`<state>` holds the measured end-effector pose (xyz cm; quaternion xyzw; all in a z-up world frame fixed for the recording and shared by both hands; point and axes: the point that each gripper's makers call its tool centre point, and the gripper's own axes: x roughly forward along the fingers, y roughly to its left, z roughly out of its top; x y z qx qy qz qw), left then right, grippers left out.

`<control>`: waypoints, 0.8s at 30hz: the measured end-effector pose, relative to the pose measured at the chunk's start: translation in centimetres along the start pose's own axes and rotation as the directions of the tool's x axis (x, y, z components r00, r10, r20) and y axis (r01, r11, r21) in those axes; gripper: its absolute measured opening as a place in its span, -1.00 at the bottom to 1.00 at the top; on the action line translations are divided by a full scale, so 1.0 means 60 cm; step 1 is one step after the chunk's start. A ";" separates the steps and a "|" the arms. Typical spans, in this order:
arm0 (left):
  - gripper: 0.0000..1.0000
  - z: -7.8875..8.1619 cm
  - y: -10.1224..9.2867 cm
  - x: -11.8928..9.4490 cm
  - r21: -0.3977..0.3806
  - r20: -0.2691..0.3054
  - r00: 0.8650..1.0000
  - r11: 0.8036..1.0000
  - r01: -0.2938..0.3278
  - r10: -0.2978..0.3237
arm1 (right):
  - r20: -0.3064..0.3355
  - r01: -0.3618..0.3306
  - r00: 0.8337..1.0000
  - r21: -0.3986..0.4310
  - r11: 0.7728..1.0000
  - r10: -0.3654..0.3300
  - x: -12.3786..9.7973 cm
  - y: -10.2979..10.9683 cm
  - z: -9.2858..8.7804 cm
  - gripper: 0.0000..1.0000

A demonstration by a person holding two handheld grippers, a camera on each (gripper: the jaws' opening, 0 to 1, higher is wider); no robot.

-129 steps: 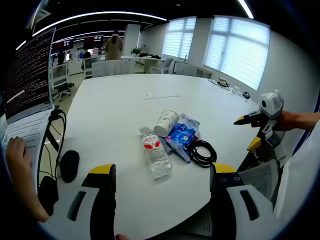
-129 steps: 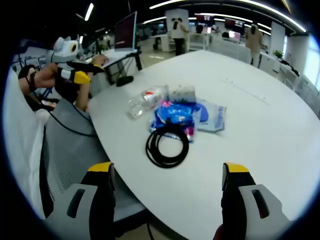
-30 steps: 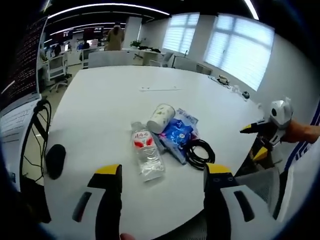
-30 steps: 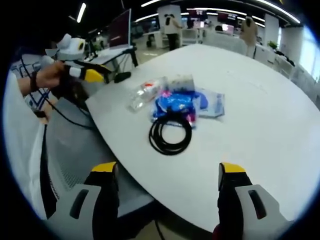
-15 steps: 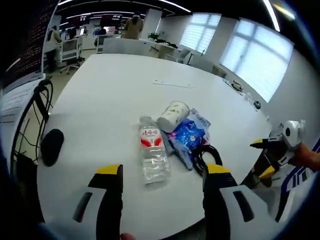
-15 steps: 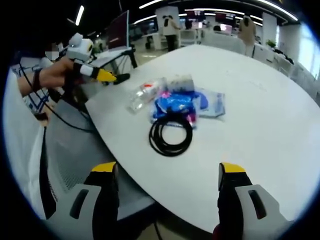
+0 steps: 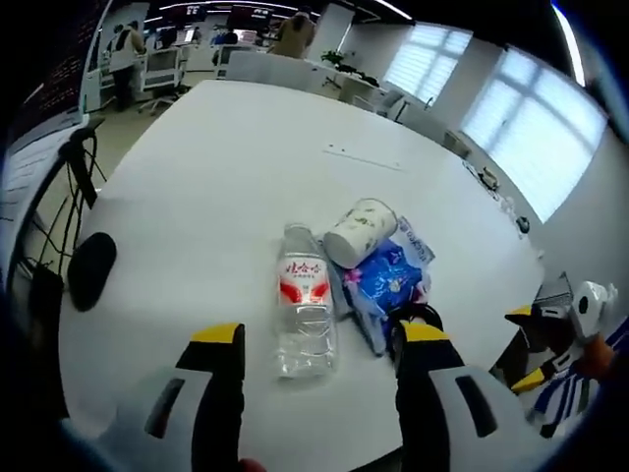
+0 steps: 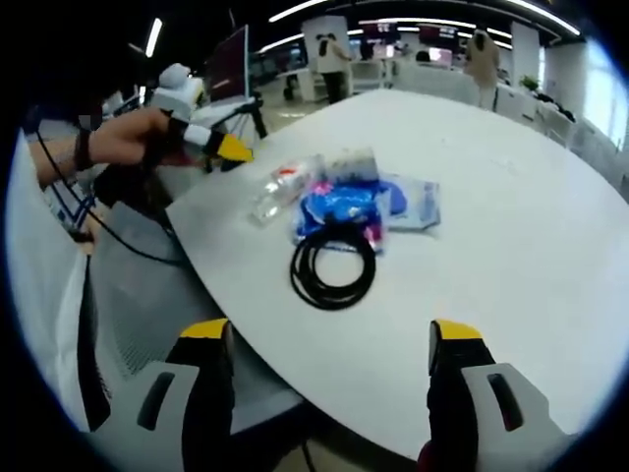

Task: Arrange the tabletop items into an orderly group along one side of the table until the central work area is clear of visible clutter.

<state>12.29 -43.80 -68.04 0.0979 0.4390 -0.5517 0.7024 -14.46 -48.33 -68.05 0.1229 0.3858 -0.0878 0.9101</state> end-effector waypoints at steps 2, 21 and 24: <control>0.22 0.003 0.000 0.009 -0.012 -0.004 1.000 1.000 -0.004 0.004 | 0.002 0.000 1.000 0.003 1.000 0.000 -0.001 0.000 -0.001 0.61; 0.16 0.003 0.027 0.074 -0.092 -0.119 0.990 0.991 -0.093 0.082 | 0.002 0.001 1.000 0.040 0.999 -0.001 -0.006 -0.009 -0.024 0.61; 0.19 0.001 0.028 0.086 -0.069 -0.135 0.987 0.993 -0.091 0.081 | 0.005 -0.006 1.000 0.045 0.999 0.006 -0.003 -0.007 -0.024 0.61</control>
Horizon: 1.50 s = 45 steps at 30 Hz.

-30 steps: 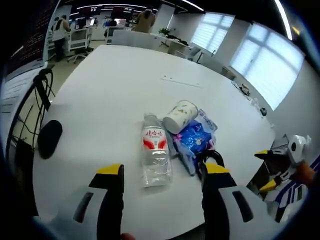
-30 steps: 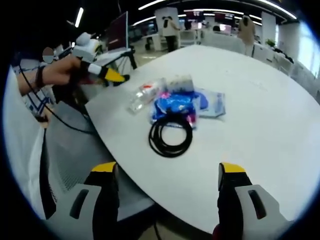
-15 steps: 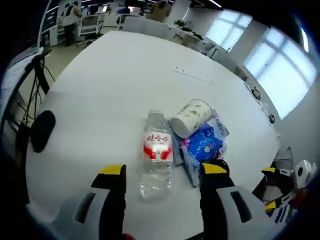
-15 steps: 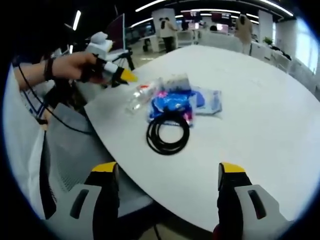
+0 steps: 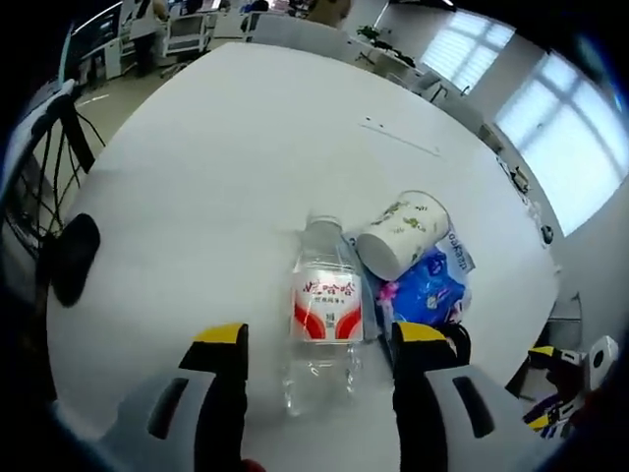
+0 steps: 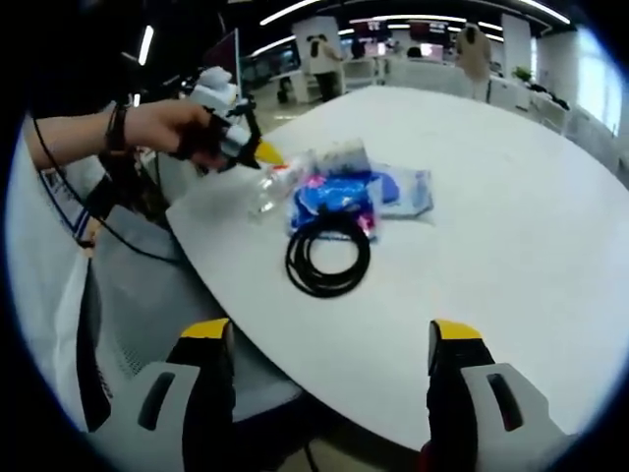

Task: Arrange the tabletop items into an orderly group along one side of the table until the central work area is clear of visible clutter.

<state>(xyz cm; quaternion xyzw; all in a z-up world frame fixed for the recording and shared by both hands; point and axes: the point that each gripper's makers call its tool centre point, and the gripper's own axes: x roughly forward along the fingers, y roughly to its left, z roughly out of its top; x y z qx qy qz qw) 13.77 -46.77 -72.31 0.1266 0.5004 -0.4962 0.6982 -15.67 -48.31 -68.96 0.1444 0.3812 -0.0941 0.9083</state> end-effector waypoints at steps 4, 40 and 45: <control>0.19 0.000 0.001 0.014 0.007 -0.014 1.000 1.000 0.004 -0.004 | 0.003 -0.006 1.000 0.008 1.000 0.006 0.003 0.003 0.001 0.60; -0.27 -0.006 0.004 0.038 0.060 -0.003 1.000 0.998 0.005 -0.005 | -0.018 -0.002 1.000 -0.001 1.000 0.002 0.002 0.000 -0.001 0.58; -0.27 -0.015 0.008 0.025 0.055 -0.007 1.000 0.998 0.005 -0.005 | -0.020 -0.010 1.000 -0.004 1.000 0.010 0.007 0.003 0.001 0.58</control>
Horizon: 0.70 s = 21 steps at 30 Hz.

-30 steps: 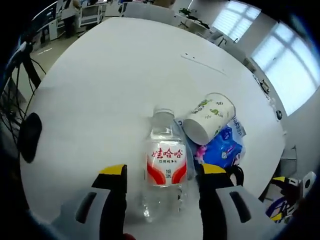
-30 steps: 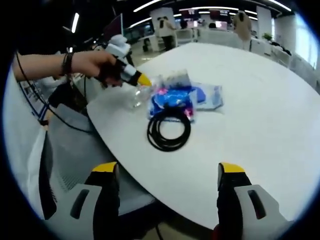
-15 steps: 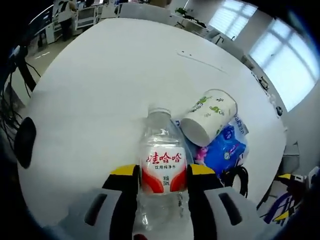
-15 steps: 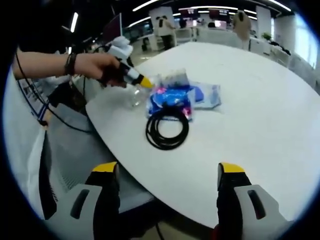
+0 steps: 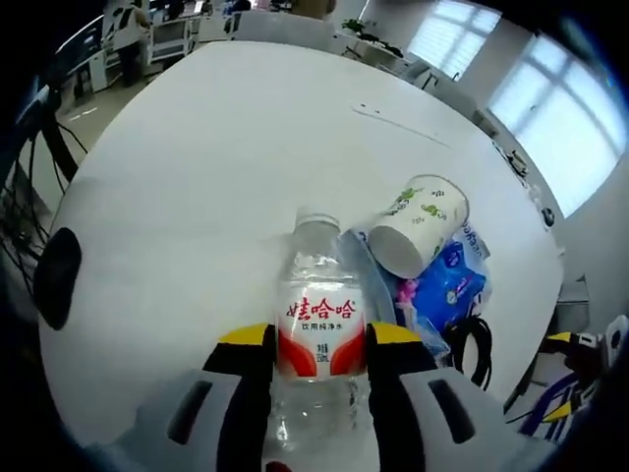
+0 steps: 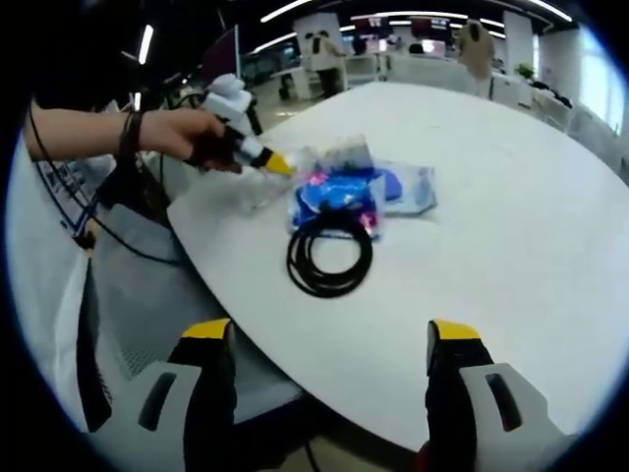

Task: Arrange the tabletop items into an orderly group along one side of the table until the central work area is clear of visible clutter.

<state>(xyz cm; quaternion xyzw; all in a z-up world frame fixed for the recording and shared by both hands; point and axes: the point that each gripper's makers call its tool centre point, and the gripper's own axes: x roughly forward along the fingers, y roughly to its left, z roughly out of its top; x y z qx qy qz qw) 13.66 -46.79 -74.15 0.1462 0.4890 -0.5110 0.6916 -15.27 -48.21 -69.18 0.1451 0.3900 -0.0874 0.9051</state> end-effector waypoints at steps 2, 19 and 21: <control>-0.27 -0.003 0.002 -0.003 -0.001 -0.001 1.000 1.000 -0.002 0.002 | -0.001 -0.003 1.000 -0.003 1.000 0.003 0.001 0.001 0.001 0.58; -0.06 -0.012 0.017 -0.003 0.019 -0.074 0.997 0.999 -0.026 0.028 | -0.003 -0.005 1.000 -0.004 1.000 0.005 0.004 0.005 0.003 0.55; -0.07 -0.011 0.015 0.000 0.018 -0.072 0.997 1.000 -0.023 0.025 | -0.004 -0.003 1.000 -0.004 1.000 0.003 0.003 0.005 0.002 0.55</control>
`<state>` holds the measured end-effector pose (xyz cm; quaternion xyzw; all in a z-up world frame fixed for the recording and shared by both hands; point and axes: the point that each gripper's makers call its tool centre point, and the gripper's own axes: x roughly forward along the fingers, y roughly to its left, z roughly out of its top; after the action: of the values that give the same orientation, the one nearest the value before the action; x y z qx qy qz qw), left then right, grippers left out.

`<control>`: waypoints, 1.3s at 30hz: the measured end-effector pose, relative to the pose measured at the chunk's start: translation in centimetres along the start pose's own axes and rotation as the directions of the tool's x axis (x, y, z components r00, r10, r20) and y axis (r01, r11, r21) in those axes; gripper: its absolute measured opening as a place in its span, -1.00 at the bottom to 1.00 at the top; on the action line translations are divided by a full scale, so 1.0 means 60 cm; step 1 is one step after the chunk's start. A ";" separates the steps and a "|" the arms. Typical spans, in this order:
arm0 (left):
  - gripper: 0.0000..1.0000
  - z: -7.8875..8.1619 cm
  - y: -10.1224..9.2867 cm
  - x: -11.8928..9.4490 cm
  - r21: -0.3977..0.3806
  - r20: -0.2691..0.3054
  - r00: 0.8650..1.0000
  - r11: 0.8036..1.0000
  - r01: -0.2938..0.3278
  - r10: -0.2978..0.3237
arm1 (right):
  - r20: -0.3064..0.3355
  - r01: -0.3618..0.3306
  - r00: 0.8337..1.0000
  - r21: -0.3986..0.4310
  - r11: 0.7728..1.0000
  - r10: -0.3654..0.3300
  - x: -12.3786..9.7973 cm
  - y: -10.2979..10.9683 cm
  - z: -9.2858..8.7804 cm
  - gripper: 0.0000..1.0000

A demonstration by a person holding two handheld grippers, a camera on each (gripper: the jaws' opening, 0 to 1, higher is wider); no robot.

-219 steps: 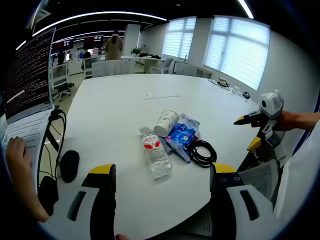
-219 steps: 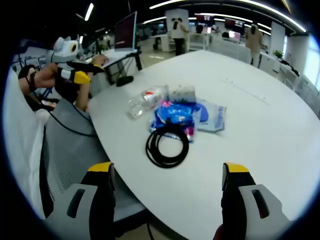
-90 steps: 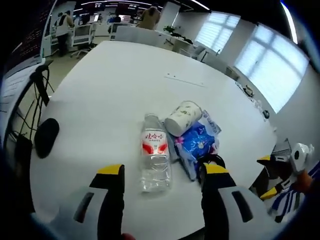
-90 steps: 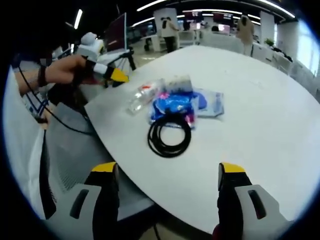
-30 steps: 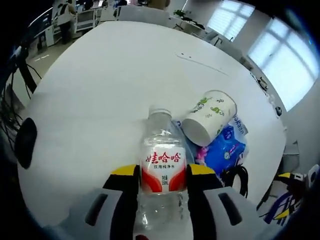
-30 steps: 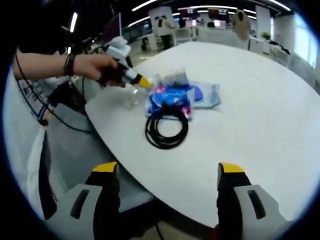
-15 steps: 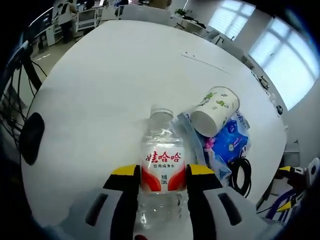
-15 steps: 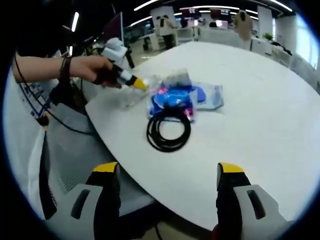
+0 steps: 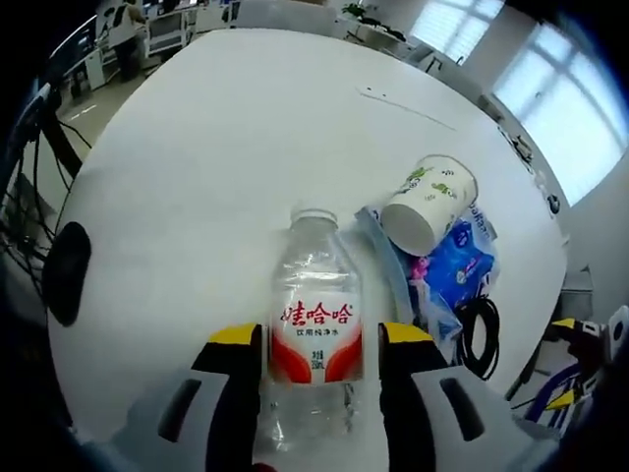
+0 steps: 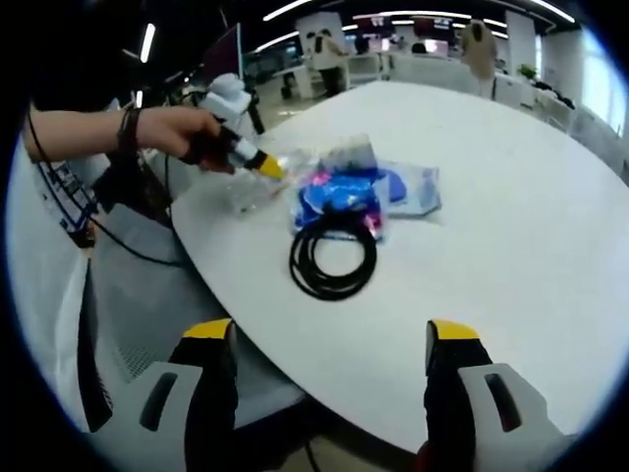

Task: Arrange the tabletop items into an orderly group along one side of the table until the central work area is clear of visible clutter.

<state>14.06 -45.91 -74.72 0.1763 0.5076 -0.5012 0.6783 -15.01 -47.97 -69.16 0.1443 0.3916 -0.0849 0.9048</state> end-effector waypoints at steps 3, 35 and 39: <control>-0.06 -0.002 0.000 0.004 0.005 -0.009 1.000 1.000 -0.007 0.007 | 0.001 0.006 1.000 0.009 1.000 -0.006 -0.003 -0.003 -0.003 0.55; -0.21 0.015 0.020 -0.030 0.048 0.095 0.995 0.999 -0.005 0.000 | 0.006 0.017 1.000 0.021 1.000 -0.018 -0.007 -0.008 -0.004 0.54; -0.21 0.013 0.026 -0.040 0.047 0.109 0.994 0.999 -0.010 0.005 | 0.002 0.012 1.000 0.016 1.000 -0.012 -0.005 -0.006 -0.003 0.54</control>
<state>15.85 -44.58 -72.74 0.1667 0.4572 -0.5192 0.7025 -15.46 -48.23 -69.14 0.1492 0.3906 -0.0937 0.9035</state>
